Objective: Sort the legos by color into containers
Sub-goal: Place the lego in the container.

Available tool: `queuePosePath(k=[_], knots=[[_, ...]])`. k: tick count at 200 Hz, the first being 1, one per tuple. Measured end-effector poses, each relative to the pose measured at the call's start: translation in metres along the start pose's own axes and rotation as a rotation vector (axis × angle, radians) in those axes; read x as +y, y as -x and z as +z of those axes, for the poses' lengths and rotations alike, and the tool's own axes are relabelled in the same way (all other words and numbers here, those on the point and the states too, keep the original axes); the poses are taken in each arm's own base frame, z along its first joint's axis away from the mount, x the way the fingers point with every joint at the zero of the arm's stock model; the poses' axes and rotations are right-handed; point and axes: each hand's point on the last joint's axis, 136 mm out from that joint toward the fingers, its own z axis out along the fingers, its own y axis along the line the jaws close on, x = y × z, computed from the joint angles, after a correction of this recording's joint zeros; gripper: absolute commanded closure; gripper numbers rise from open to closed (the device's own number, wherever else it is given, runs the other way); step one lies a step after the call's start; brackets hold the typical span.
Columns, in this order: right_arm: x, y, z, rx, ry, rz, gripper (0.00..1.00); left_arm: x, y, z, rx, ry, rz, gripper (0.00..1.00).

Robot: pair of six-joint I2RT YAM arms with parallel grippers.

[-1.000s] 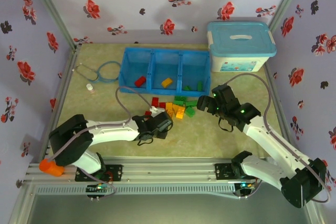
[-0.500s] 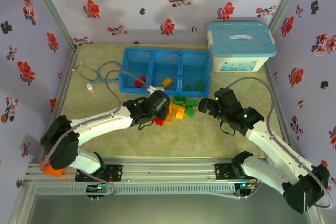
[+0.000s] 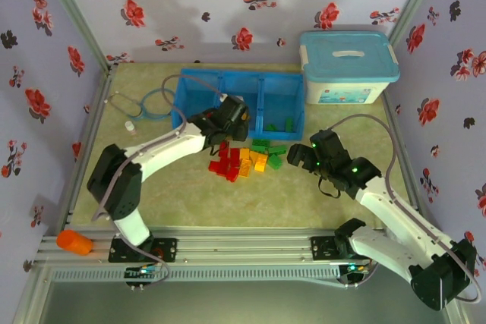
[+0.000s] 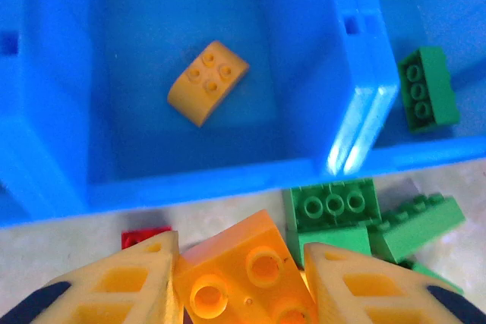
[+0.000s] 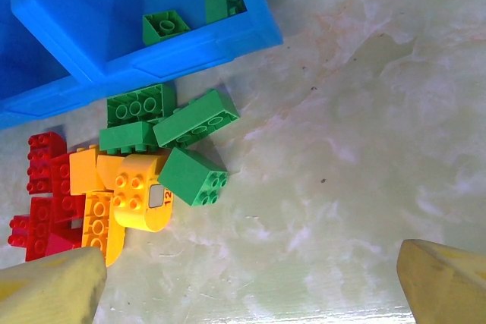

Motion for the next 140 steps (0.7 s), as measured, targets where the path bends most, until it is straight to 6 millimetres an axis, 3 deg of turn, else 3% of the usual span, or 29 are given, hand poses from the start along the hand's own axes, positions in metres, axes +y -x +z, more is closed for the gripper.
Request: queuePosePath(k=[74,85,113,140], knots=[[-0.003,-0.003,-0.004,-0.009,0.015,0.008,0.01,0.006,0.038,0.051,0.014,0.014,-0.001,0.63],[-0.004,-0.005,-0.004,-0.007,0.016,0.012,0.01,0.006,0.038,0.057,0.025,0.018,0.007,0.57],[-0.005,-0.009,-0.004,0.008,0.018,0.018,0.01,0.008,0.032,0.067,0.05,0.022,0.028,0.18],[-0.003,-0.013,-0.009,0.014,0.036,0.011,0.01,0.01,0.036,0.07,0.057,0.016,0.029,0.09]])
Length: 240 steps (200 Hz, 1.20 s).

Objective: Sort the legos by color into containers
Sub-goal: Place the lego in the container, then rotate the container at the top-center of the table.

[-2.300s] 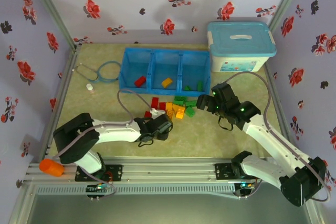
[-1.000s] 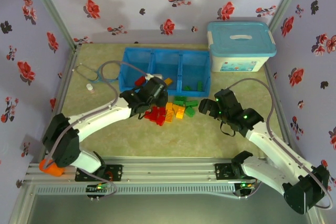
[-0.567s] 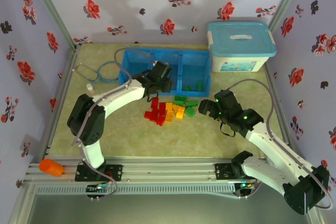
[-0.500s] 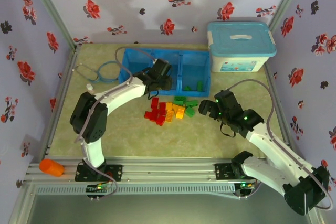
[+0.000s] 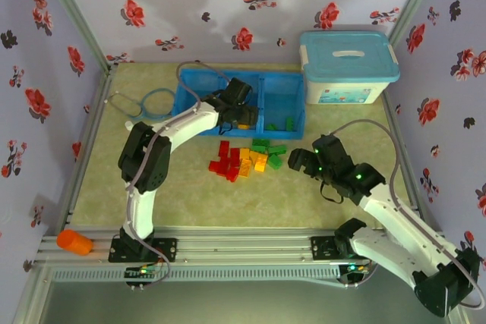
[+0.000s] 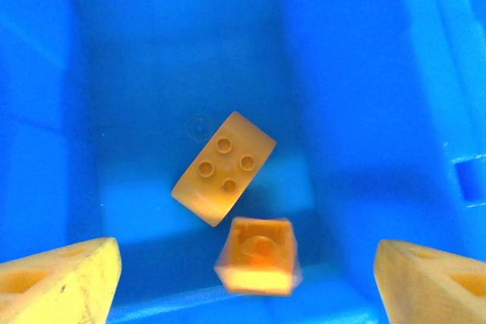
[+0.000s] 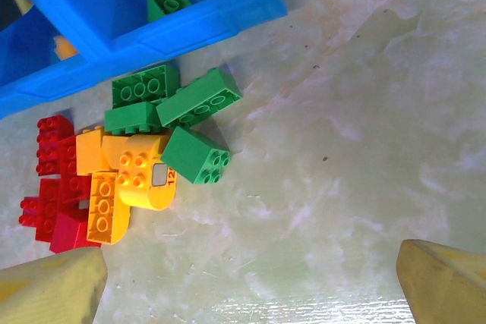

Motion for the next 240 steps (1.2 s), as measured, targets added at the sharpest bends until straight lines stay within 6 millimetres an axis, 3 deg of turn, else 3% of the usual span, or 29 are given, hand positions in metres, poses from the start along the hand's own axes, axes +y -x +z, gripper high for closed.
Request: queuePosePath(k=[30,51,68,95,113,126,143,179,240], knots=[[0.002,-0.001,-0.01,-0.008,0.032,0.003,0.01,-0.003,0.007,-0.006,-0.013,-0.01,-0.004,0.06],[0.004,-0.007,-0.01,0.016,0.042,-0.008,0.02,-0.003,0.013,-0.025,-0.04,-0.023,-0.007,0.06],[0.006,-0.011,-0.009,0.029,0.047,-0.019,0.02,-0.001,0.015,-0.063,-0.084,-0.045,-0.01,0.07],[0.002,-0.02,0.005,0.067,0.019,-0.032,0.02,0.0,0.01,-0.144,-0.193,-0.112,-0.006,0.08],[-0.003,-0.028,0.021,0.108,-0.026,-0.039,0.02,0.003,-0.013,-0.189,-0.249,-0.154,0.007,0.09],[-0.005,-0.03,0.033,0.128,-0.06,-0.048,0.04,0.008,-0.037,-0.207,-0.261,-0.174,0.007,0.1],[-0.013,-0.031,0.047,0.149,-0.133,-0.068,0.11,0.021,-0.072,-0.215,-0.249,-0.178,-0.005,0.11],[-0.02,-0.01,0.077,0.181,-0.249,-0.055,0.12,0.044,-0.132,-0.214,-0.202,-0.17,-0.047,0.12],[-0.023,0.035,0.112,0.156,-0.327,0.002,0.13,0.048,-0.144,-0.234,-0.248,-0.203,-0.064,0.13]])
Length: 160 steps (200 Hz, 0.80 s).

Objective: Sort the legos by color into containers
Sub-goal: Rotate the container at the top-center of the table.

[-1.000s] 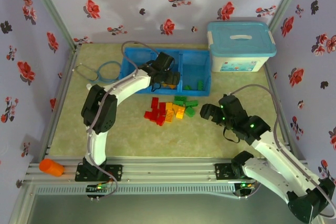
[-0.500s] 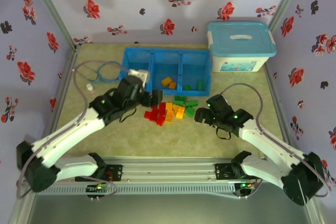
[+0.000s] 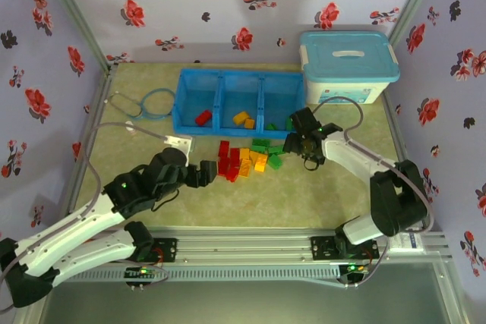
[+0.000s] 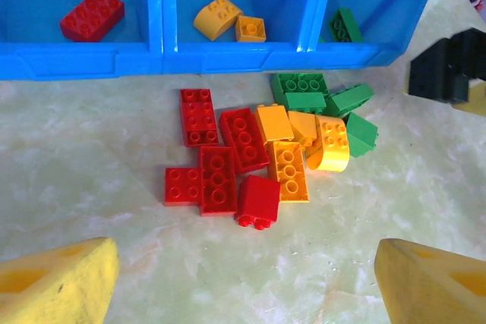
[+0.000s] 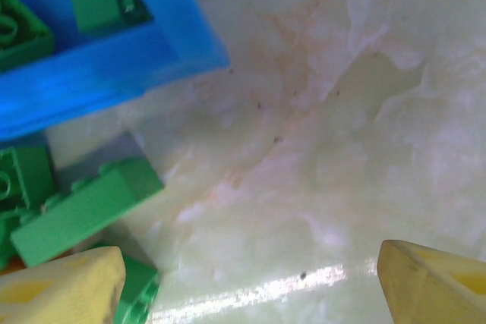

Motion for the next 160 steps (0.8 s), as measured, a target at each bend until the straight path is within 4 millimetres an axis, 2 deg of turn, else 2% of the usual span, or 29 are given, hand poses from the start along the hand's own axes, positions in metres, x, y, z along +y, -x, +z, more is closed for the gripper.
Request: queuePosePath(k=[25,61,100,128,160], knots=[[-0.002,0.012,0.009,-0.004,-0.033,0.014,0.13,0.004,0.0,-0.008,-0.017,-0.007,-0.005,0.14],[0.0,0.019,0.023,0.008,-0.065,0.017,0.13,0.009,-0.003,-0.014,-0.025,-0.006,-0.012,0.15],[0.0,0.024,0.045,0.032,-0.1,0.013,0.13,0.017,-0.023,-0.016,-0.012,-0.016,-0.049,0.16],[0.0,0.043,0.054,0.032,-0.107,0.02,0.14,0.022,-0.036,-0.013,0.003,-0.018,-0.09,0.17],[0.005,0.062,0.056,0.008,-0.088,0.012,0.13,0.015,-0.047,-0.009,0.038,-0.024,-0.103,0.17]])
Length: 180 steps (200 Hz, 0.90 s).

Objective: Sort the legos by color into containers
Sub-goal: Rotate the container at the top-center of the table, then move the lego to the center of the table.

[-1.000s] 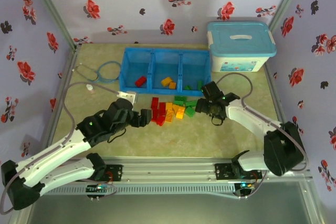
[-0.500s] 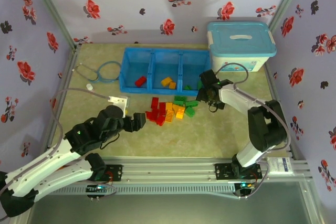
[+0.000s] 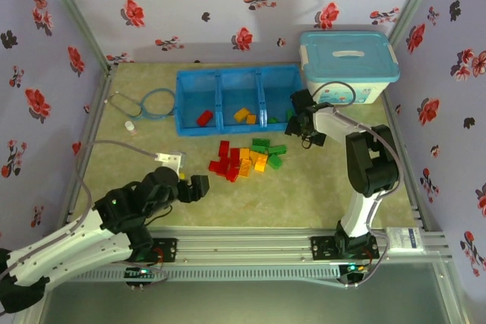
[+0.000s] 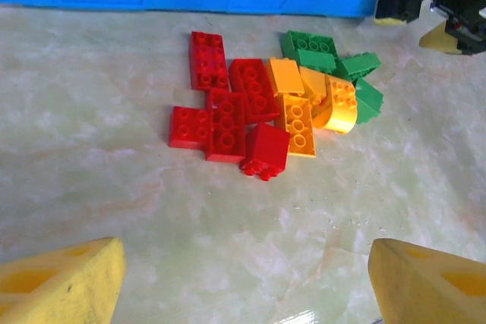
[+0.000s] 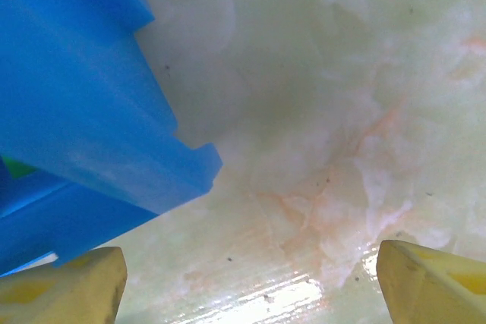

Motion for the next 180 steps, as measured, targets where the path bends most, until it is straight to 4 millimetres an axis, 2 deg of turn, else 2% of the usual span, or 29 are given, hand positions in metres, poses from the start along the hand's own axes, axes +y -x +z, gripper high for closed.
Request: queuePosePath(k=[24,46,68,91,108,135,180], knots=[[0.002,-0.005,-0.001,-0.002,0.02,-0.01,0.12,-0.004,-0.008,0.004,0.025,0.008,0.001,0.16],[-0.007,-0.029,-0.011,0.007,0.037,-0.03,0.11,-0.003,-0.012,0.011,0.042,0.029,0.007,0.15],[-0.004,-0.048,-0.039,-0.024,0.088,-0.067,0.1,-0.002,-0.017,0.02,0.065,0.062,0.025,0.14],[0.017,-0.064,-0.076,-0.082,0.189,-0.114,0.09,0.0,-0.026,0.035,0.106,0.106,0.063,0.16],[0.03,-0.079,-0.096,-0.102,0.251,-0.141,0.09,0.004,-0.029,0.046,0.14,0.142,0.074,0.19],[0.04,-0.106,-0.118,-0.106,0.324,-0.174,0.09,0.017,-0.02,0.067,0.166,0.195,0.026,0.29],[0.032,-0.117,-0.141,-0.145,0.389,-0.139,0.1,0.057,-0.008,0.101,0.225,0.257,-0.095,0.35]])
